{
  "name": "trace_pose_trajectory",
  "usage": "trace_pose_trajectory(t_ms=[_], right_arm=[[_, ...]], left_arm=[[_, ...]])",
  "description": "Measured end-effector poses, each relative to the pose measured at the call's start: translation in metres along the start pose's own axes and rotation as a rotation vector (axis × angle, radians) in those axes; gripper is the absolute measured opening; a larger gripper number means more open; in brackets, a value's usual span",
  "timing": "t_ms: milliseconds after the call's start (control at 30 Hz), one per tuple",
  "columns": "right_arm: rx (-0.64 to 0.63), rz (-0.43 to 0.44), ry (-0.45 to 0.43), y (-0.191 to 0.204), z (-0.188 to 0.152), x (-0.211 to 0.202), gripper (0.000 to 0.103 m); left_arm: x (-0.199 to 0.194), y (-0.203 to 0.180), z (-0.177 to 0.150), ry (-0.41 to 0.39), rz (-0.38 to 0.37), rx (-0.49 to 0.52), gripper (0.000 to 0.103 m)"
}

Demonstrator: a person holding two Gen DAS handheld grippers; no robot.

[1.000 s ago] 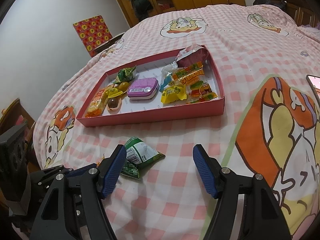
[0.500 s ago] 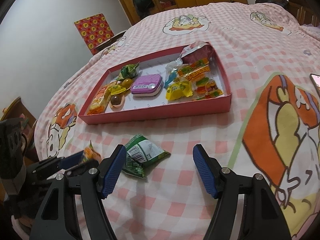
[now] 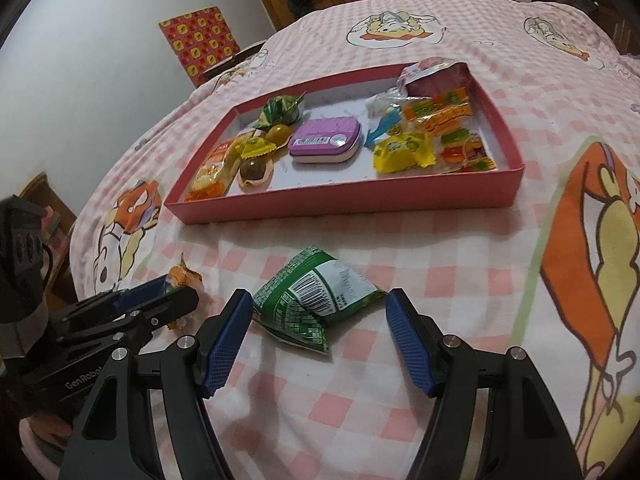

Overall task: Organize snacks
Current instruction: 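Grasp the gummy burger bag with the left tool while the right tool grasps the green packet, then carry the gummy burger bag with the left tool while the right tool carries the green packet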

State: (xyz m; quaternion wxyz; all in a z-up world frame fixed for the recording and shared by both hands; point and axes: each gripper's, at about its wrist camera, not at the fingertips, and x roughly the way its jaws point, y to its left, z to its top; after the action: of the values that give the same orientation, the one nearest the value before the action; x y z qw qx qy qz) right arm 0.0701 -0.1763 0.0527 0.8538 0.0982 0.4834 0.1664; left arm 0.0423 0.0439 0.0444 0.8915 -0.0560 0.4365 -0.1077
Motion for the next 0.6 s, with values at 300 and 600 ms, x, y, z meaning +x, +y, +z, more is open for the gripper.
trace_pose_trajectory(t_ms=[300, 600], right_arm=[[-0.023, 0.022, 0.004, 0.0058, -0.0006, 0.0060, 0.047], [-0.038, 0.047, -0.018, 0.0092, -0.0013, 0.0006, 0.037]], left_arm=[[-0.0003, 0.0006, 0.0016, -0.003, -0.001, -0.006, 0.037], [-0.0071, -0.0002, 0.0097, -0.022, -0.006, -0.011, 0.037]])
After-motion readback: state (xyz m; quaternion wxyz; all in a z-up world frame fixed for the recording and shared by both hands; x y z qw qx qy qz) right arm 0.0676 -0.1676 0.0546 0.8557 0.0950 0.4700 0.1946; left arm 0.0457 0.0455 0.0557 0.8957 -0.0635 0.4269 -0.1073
